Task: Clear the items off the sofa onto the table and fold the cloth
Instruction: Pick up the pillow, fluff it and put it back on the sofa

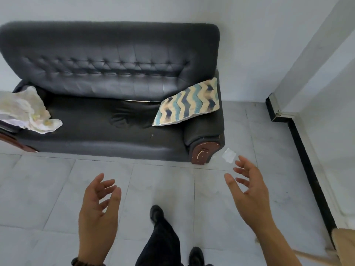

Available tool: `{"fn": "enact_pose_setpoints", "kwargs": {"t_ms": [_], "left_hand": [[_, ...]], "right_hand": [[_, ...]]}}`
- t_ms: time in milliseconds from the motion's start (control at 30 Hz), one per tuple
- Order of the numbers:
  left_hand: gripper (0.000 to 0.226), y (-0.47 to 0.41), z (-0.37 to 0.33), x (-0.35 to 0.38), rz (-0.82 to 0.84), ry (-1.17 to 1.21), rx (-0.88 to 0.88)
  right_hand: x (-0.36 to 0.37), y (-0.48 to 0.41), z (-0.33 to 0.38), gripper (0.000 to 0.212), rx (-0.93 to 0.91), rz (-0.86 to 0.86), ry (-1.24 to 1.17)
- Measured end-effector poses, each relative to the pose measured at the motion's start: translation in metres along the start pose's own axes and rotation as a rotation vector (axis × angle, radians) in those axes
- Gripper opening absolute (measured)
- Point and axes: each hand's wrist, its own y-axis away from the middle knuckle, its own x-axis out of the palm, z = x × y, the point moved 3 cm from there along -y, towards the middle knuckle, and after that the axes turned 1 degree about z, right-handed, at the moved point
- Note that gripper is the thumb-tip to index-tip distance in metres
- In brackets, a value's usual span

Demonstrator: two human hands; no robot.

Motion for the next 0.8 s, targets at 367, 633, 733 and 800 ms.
{"fn": "enact_pose_setpoints", "kwargs": {"t_ms": [367, 633, 733, 800], "left_hand": [[0.041, -0.292, 0.012, 0.086, 0.107, 0.008, -0.078], [0.044, -0.471, -0.043, 0.151, 0.237, 0.025, 0.032], [0.045, -0.515, -0.039, 0.193, 0.266, 0.000, 0.024], [0.045, -0.537, -0.033, 0.221, 0.274, -0.018, 0.004]], "right_hand": [[0.138, -0.238, 0.044, 0.056, 0.093, 0.054, 0.071], [0.179, -0.382, 0.080, 0.055, 0.135, -0.064, 0.020], [0.201, -0.422, 0.061, 0.055, 0.198, -0.052, 0.012], [0.215, -0.448, 0.045, 0.053, 0.233, -0.012, 0.002]]}}
